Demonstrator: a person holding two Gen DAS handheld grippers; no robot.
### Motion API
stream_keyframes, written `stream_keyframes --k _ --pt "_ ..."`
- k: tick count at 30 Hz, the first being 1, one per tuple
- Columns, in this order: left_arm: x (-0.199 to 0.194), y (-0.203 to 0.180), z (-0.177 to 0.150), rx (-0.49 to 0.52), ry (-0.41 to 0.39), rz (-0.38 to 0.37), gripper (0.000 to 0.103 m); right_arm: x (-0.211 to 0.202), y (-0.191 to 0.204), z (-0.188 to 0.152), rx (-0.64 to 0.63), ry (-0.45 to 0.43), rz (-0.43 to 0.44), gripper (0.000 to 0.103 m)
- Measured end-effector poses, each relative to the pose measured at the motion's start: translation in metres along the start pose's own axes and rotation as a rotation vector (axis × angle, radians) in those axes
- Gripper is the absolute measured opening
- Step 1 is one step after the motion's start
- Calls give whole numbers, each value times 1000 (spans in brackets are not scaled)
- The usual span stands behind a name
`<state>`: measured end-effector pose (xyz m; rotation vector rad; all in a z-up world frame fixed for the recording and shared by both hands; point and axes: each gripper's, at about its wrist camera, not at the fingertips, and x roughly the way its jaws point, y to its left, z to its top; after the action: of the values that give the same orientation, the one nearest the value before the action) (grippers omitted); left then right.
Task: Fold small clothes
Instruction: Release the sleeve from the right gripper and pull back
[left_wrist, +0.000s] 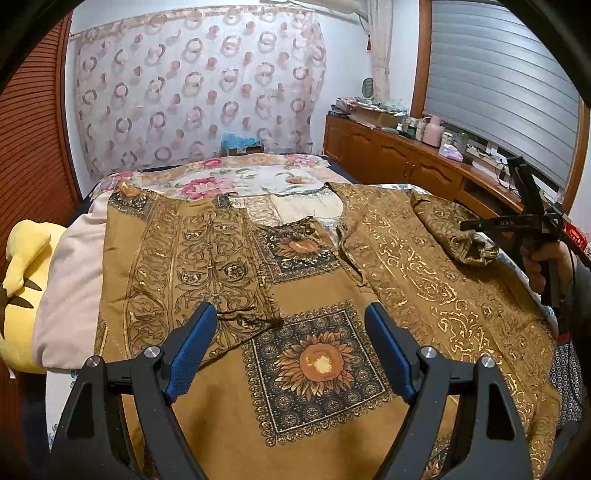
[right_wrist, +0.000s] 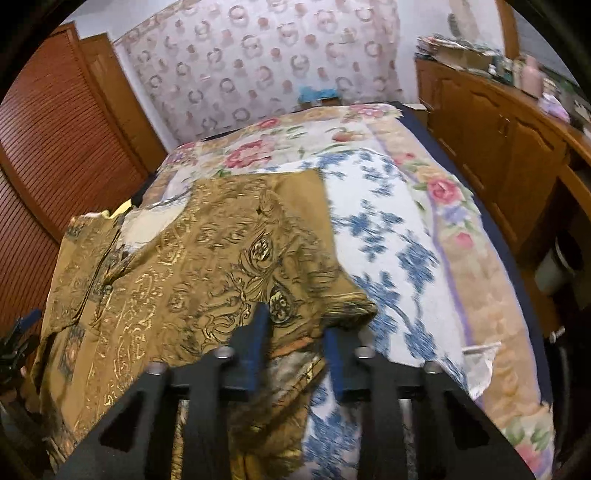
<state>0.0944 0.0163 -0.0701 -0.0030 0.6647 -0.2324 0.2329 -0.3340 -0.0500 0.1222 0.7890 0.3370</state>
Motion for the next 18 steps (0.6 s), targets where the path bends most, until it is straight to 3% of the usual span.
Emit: stream_keyframes --k 3,9,14,16,18 --pt "0 2 0 -7 -2 0 83 -5 16 5 -38 -32 14 9" --pt "-1 3 -1 -7 -3 1 83 -14 63 11 -130 -65 99 9" --pt "-2 8 -1 -8 -5 5 83 -23 92 9 -198 -80 172 19" --pt "-2 10 -1 -12 -6 6 83 -28 96 7 -231 -91 181 36" --pt "-2 12 0 -15 -9 9 83 -29 92 4 -252 -111 146 44"
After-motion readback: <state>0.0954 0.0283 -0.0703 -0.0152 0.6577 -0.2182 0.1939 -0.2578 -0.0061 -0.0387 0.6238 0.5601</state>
